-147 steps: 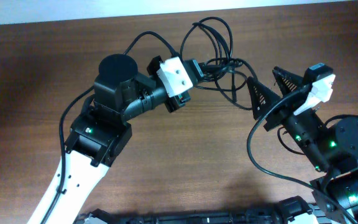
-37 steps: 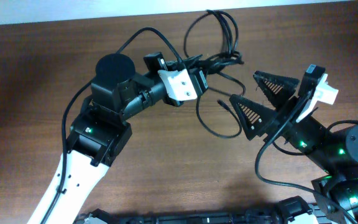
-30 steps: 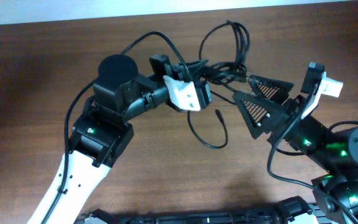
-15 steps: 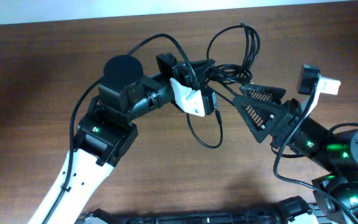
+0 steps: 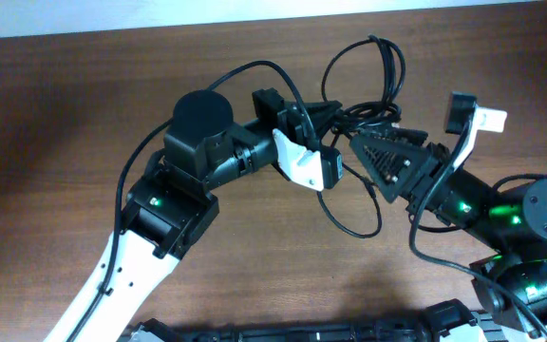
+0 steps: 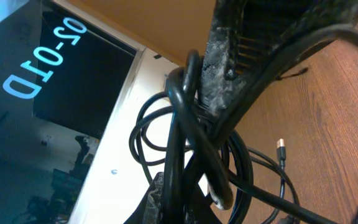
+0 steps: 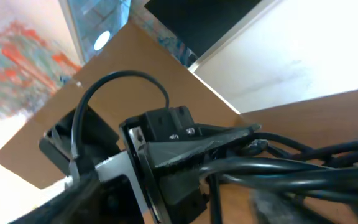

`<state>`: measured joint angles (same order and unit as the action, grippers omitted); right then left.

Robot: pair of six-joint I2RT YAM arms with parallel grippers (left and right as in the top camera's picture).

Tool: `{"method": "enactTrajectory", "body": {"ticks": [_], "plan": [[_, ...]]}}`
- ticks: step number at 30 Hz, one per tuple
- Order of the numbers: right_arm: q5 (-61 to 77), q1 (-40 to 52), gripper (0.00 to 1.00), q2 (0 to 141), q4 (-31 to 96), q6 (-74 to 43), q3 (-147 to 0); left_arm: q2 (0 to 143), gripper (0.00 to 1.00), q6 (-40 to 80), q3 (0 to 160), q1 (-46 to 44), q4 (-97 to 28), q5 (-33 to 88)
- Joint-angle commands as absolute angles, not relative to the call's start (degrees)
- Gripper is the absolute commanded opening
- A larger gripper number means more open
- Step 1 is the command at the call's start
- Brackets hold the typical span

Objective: Untangle cables

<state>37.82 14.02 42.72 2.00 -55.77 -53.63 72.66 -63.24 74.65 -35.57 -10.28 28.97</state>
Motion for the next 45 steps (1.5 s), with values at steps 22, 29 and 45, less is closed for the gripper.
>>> {"method": "enactTrajectory", "body": {"ticks": [22,29,45], "plan": [[41.0,13.9,0.27,49.1,-4.6,-55.2,-54.3,73.3,0.0,-64.9,75.1,-37.3,-9.2,30.7],[41.5,13.9,0.04,49.6,-4.5,-55.2,-54.3,73.3,0.0,-64.8,75.1,-37.2,-7.7,26.6],[44.7,13.9,0.04,49.6,-4.6,-55.1,-54.3,73.3,0.0,-60.3,75.1,-34.6,-1.3,-10.8]]}}
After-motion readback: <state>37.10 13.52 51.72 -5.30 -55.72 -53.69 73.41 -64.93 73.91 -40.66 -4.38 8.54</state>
